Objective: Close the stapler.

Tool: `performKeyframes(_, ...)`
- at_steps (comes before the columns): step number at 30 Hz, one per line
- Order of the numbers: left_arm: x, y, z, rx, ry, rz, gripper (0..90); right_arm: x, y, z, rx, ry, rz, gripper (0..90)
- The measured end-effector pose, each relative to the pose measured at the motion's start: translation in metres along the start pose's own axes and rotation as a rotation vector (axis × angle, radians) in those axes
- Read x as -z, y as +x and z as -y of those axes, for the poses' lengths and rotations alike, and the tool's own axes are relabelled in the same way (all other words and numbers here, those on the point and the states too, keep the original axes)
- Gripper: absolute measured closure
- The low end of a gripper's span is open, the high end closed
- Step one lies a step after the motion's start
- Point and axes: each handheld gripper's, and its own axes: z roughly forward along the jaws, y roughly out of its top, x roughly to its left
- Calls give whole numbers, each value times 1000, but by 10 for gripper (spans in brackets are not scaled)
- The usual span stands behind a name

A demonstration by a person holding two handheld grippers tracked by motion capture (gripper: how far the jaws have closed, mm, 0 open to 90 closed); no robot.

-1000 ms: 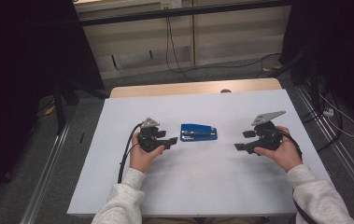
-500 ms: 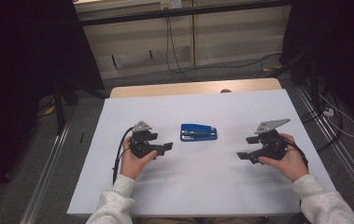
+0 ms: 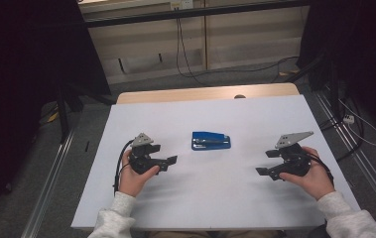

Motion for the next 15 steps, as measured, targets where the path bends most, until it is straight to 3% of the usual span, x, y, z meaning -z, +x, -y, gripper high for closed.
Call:
performKeyframes(9, 16, 2, 9, -16, 2, -14, 140, 6, 5, 6, 2, 3, 0, 216)
performKeyframes(15, 28, 4, 18, 7, -2, -16, 138, 12, 10, 11, 4, 6, -6, 213)
